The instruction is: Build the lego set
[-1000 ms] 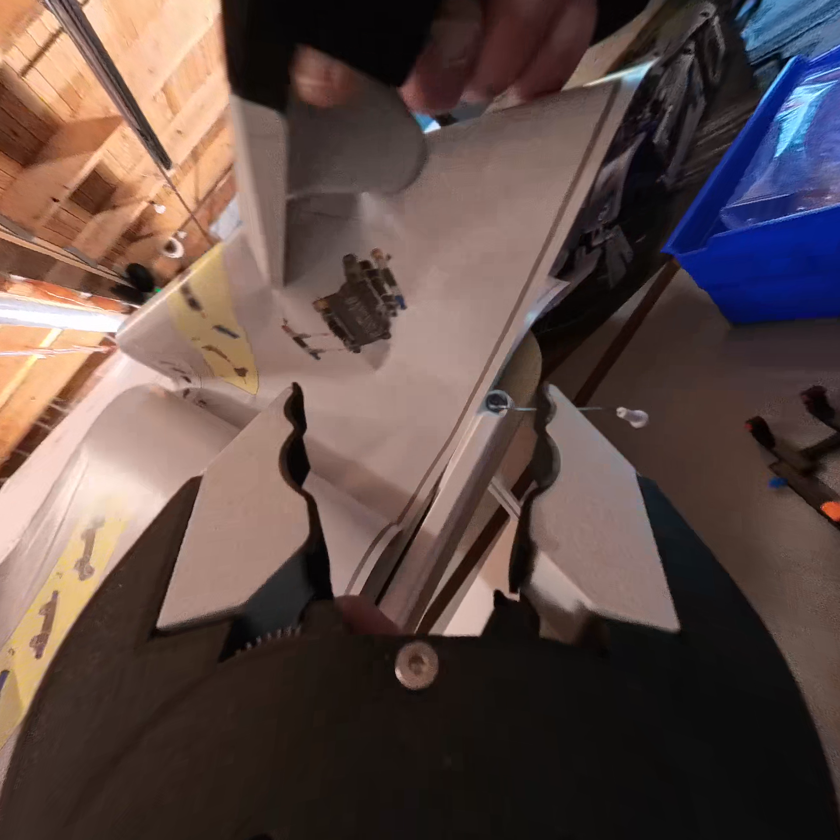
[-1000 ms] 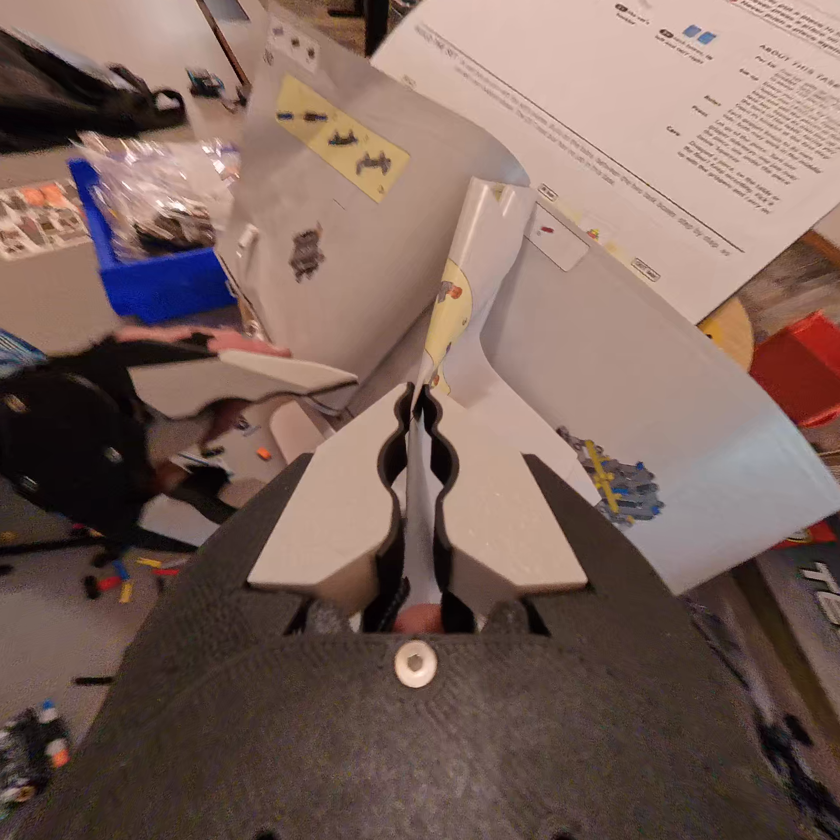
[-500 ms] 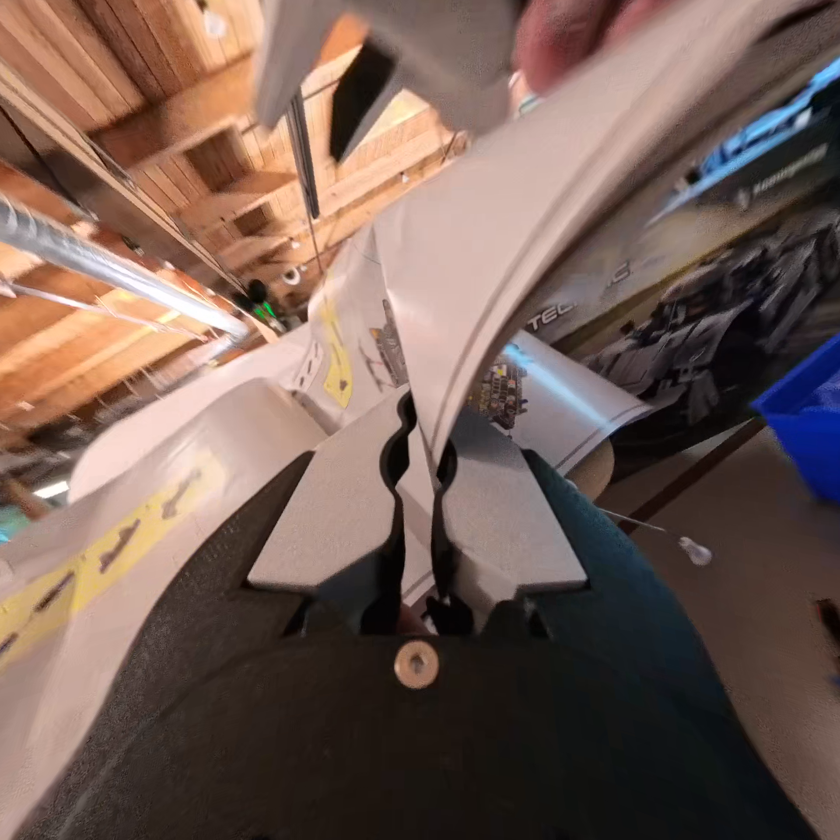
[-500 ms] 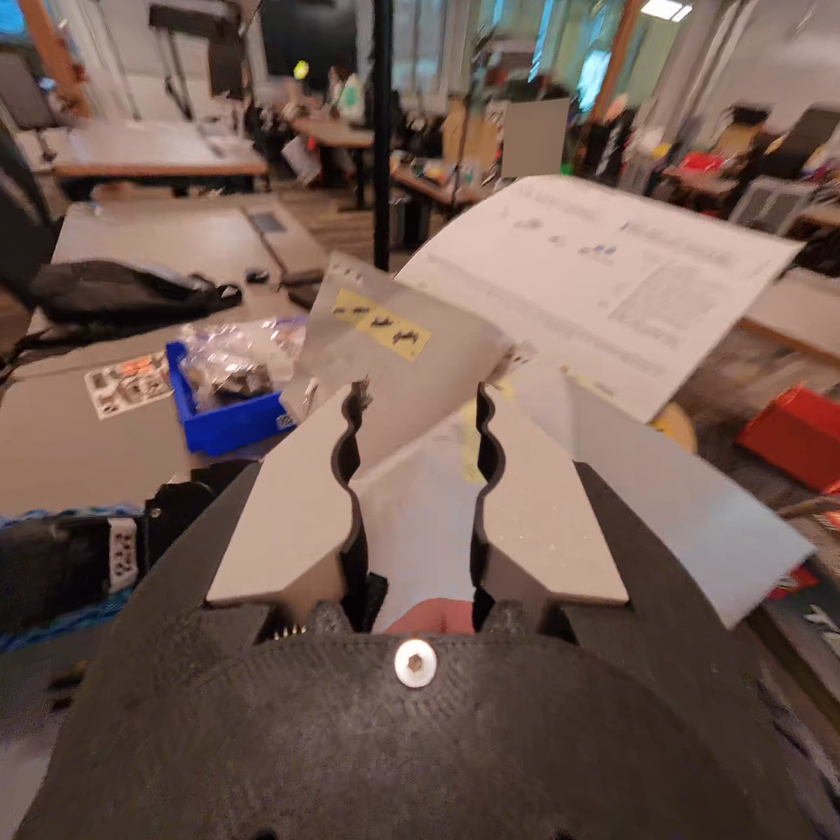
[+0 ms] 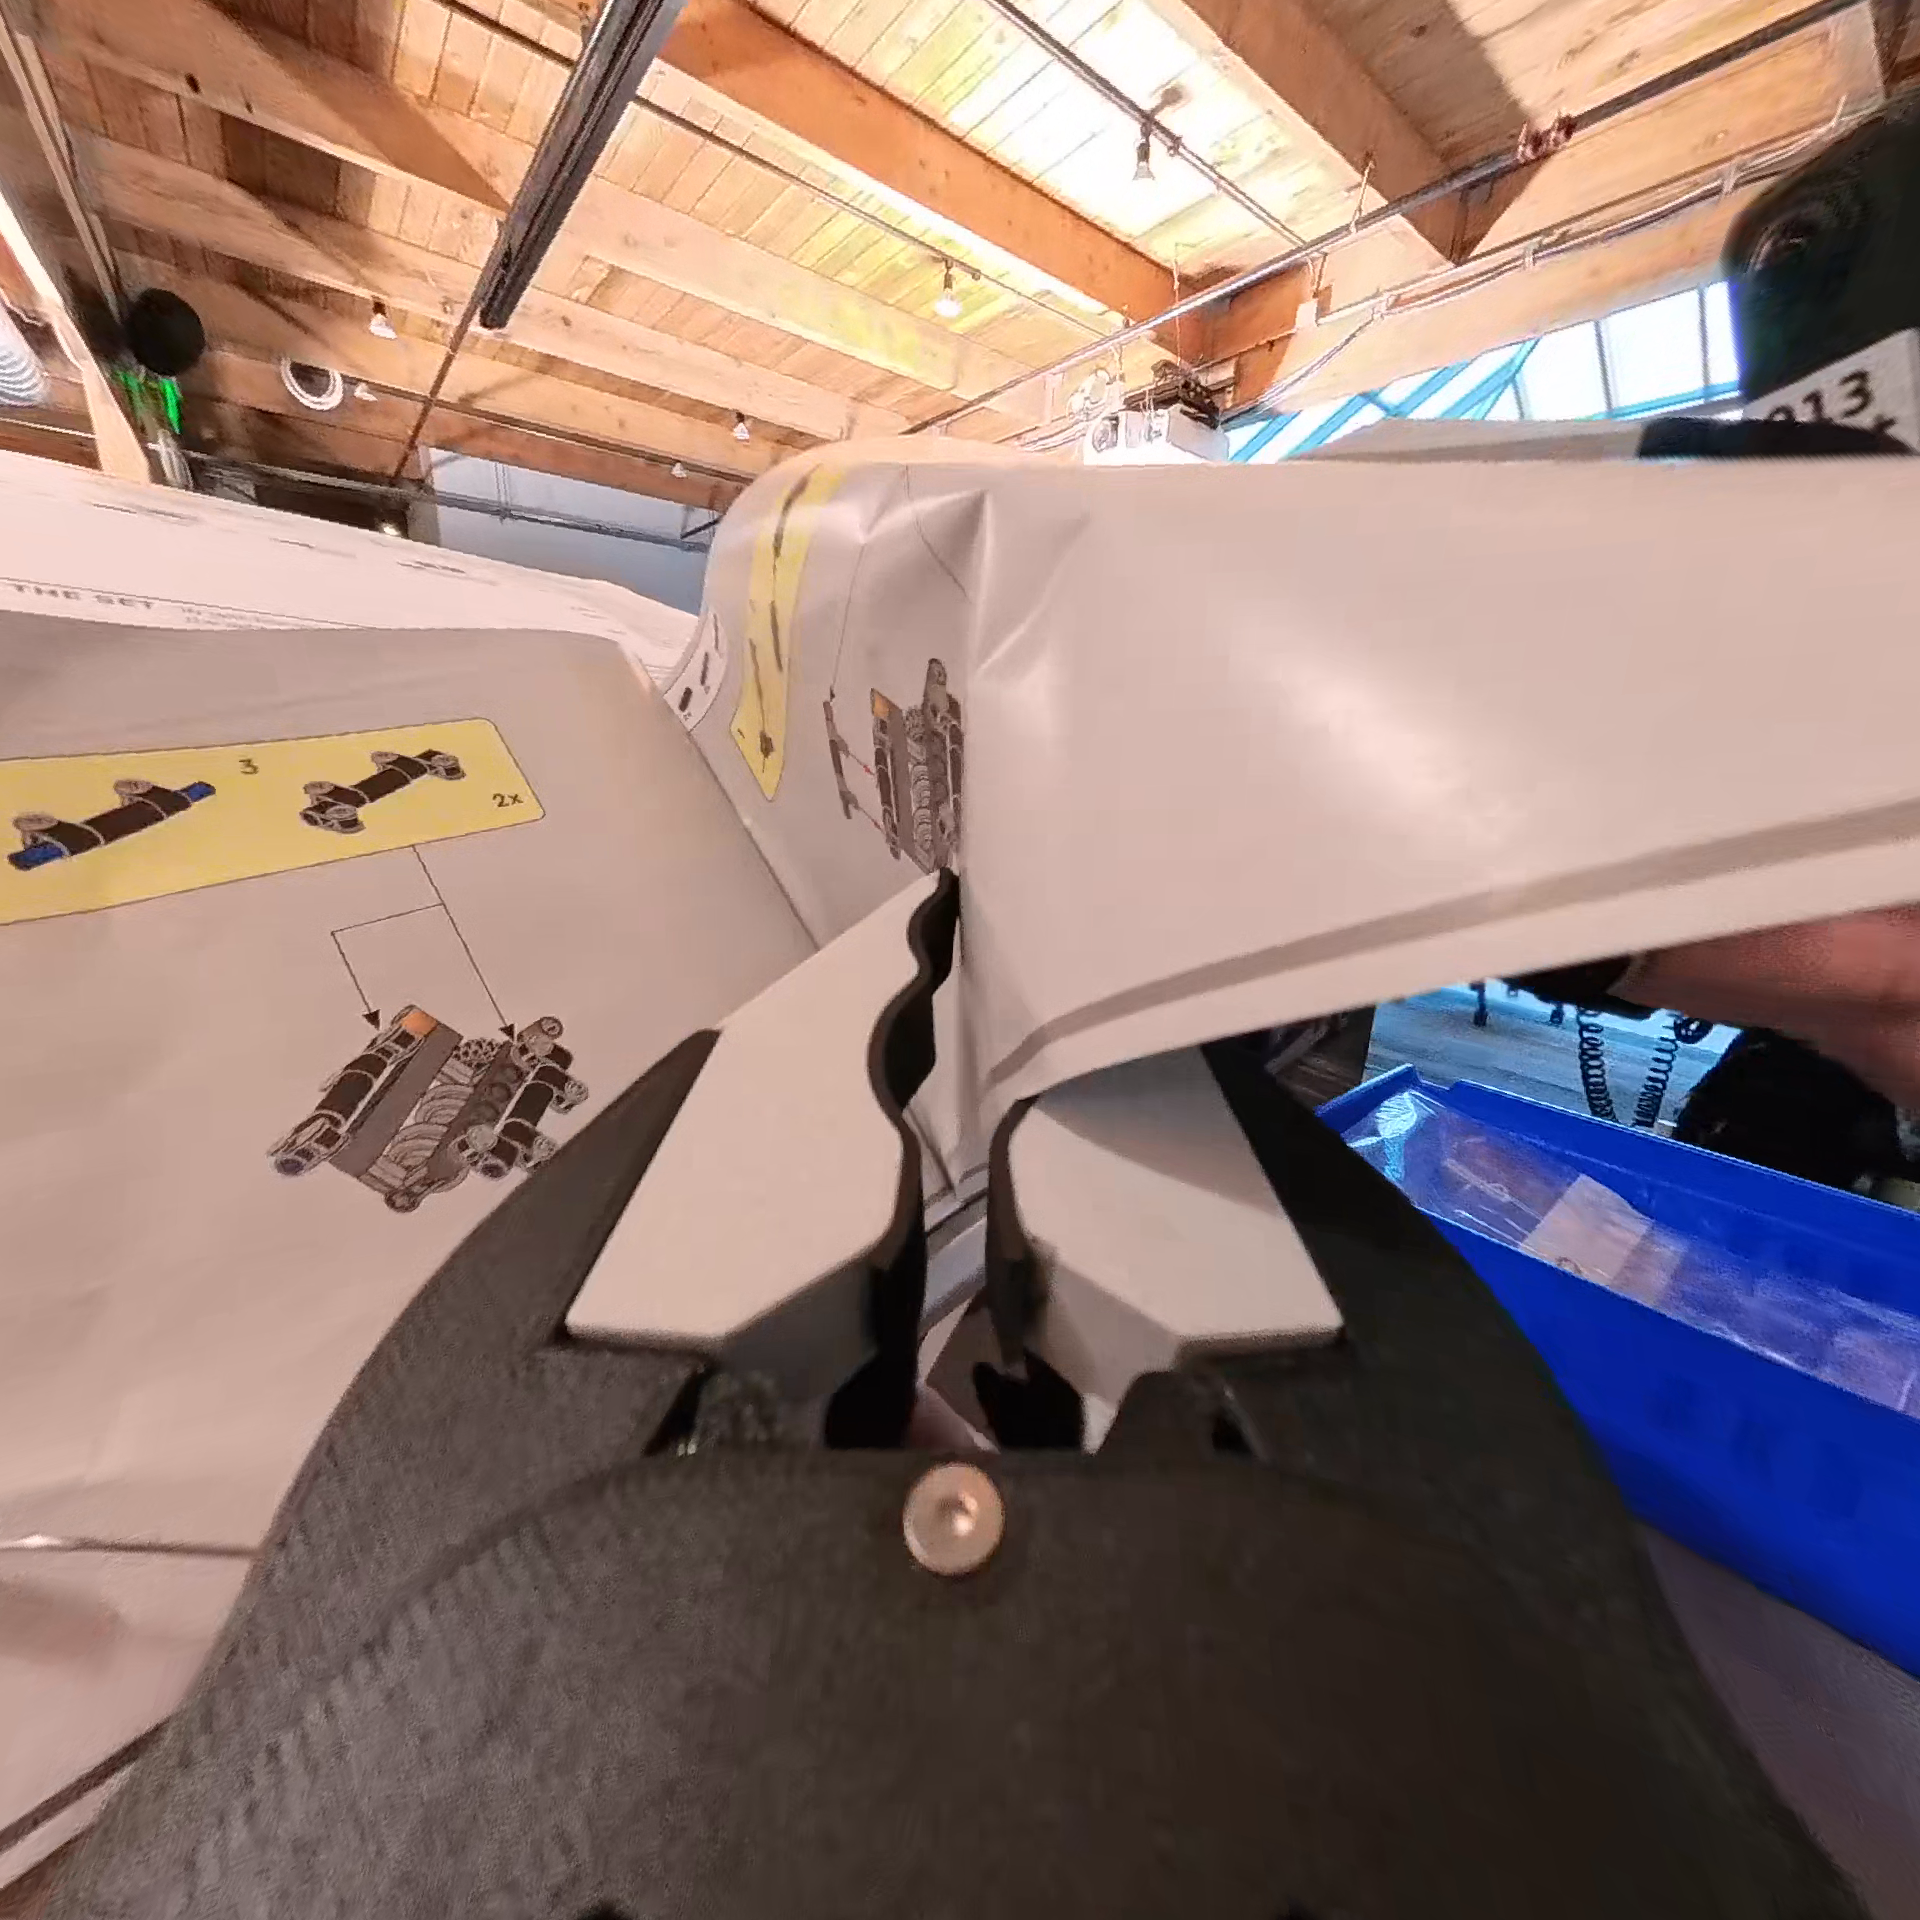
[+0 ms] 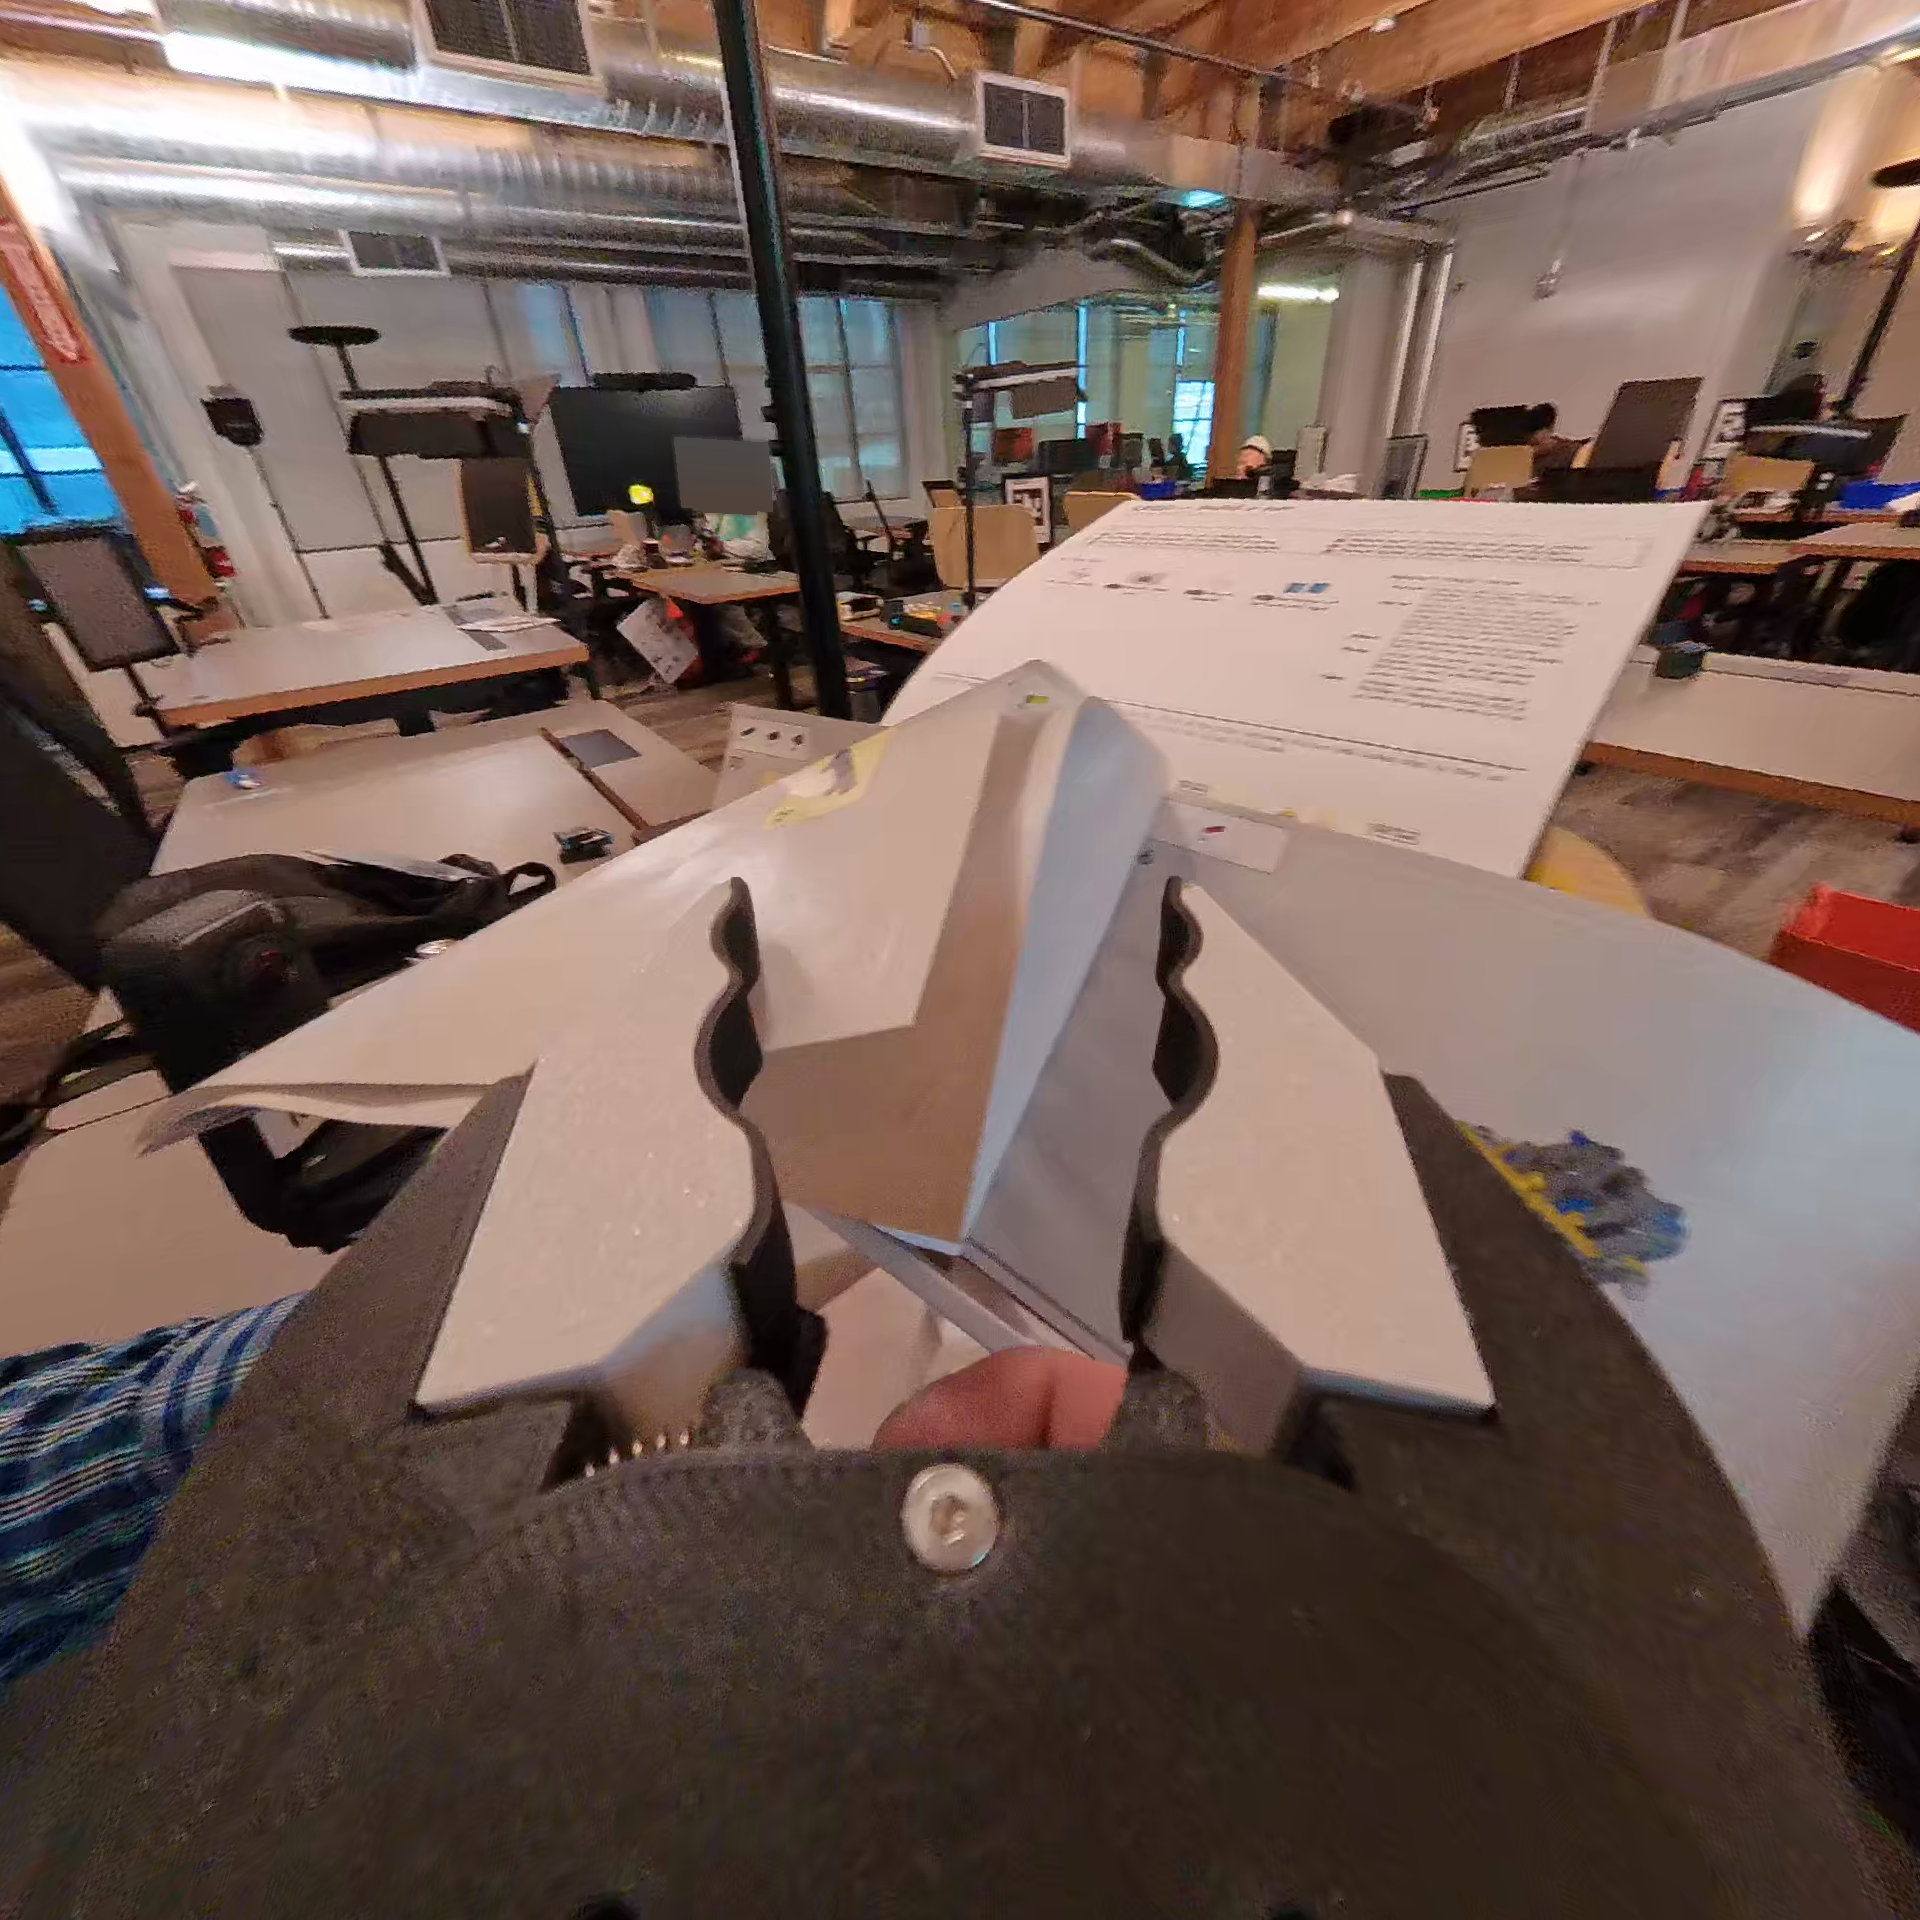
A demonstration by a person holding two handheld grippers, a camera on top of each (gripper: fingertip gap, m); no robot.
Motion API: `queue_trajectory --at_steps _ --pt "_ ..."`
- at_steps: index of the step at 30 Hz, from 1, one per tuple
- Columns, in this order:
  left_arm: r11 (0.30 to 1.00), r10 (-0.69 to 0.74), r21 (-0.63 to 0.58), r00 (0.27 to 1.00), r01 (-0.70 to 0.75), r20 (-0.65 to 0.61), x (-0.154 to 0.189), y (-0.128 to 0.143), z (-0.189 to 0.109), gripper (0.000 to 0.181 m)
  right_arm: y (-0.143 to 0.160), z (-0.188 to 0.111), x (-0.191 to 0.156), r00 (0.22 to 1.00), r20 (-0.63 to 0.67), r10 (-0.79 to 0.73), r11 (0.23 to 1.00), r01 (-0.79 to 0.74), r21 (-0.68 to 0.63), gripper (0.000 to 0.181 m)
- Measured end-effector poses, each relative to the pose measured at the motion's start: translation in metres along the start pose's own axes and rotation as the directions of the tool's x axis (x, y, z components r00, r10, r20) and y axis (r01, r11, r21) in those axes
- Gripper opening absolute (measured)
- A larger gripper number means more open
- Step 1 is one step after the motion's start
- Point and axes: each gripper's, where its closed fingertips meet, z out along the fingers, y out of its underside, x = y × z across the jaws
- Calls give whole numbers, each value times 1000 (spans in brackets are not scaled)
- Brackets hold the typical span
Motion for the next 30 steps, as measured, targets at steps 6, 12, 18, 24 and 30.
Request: queue_trajectory --at_steps 6,12,18,24,30 --pt "996 -88 4 996 88 -24 -2 -2 -6 0 -5 -15 -22 984 119 133 981 -148 122 70" --pt "991 -132 4 990 132 -40 -3 -3 -7 0 7 -40 -16 954 157 256 943 -282 175 67" --pt "990 -143 -1 989 143 -43 0 -2 -6 0 18 -37 -16 929 176 325 920 -353 167 50" --pt "983 -182 -2 982 183 -47 -2 -2 -6 0 32 -41 -3 870 242 430 854 -478 203 46" --pt "983 -183 -3 982 183 -50 -1 -1 -5 0 34 -38 -10 856 270 441 843 -499 203 47"
